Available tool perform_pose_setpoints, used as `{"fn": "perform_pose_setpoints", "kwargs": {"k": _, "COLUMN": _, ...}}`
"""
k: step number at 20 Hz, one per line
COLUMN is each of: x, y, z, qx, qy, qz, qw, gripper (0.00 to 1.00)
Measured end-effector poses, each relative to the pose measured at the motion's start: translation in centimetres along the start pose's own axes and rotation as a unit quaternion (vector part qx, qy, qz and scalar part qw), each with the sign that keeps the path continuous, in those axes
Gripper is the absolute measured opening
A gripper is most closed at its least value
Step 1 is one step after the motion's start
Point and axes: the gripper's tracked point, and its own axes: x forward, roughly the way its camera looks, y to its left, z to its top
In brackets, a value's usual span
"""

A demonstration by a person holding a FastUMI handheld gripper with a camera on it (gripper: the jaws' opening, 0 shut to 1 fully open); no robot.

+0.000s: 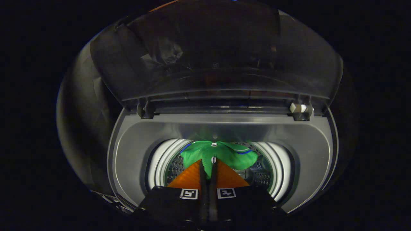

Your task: Put the clothes into the washing machine and then close the washing machine lid.

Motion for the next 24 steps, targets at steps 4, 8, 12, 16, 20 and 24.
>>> {"fn": "perform_pose_setpoints", "kwargs": {"k": 4, "x": 0.9, "y": -0.2, "z": -0.4, "qx": -0.003, "qy": 0.008, "qz": -0.006, "qw": 1.0, "gripper": 0.08}}
{"fn": "perform_pose_setpoints", "kwargs": {"k": 8, "x": 1.2, "y": -0.6, "z": -0.3, "qx": -0.01, "qy": 0.008, "qz": -0.018, "qw": 1.0, "gripper": 0.12}}
{"fn": "perform_pose_setpoints", "kwargs": {"k": 12, "x": 1.1, "y": -1.1, "z": -0.7, "qx": -0.028, "qy": 0.012, "qz": -0.033, "qw": 0.999, "gripper": 0.74}}
{"fn": "perform_pose_setpoints", "kwargs": {"k": 16, "x": 1.1, "y": -1.4, "z": -0.7, "qx": -0.025, "qy": 0.012, "qz": -0.042, "qw": 0.999, "gripper": 0.94}}
{"fn": "perform_pose_setpoints", "kwargs": {"k": 20, "x": 0.8, "y": -1.3, "z": -0.7, "qx": -0.027, "qy": 0.009, "qz": -0.041, "qw": 0.999, "gripper": 0.99}}
{"fn": "perform_pose_setpoints", "kwargs": {"k": 24, "x": -0.5, "y": -0.9, "z": -0.3, "qx": -0.026, "qy": 0.0, "qz": -0.038, "qw": 0.999, "gripper": 0.99}}
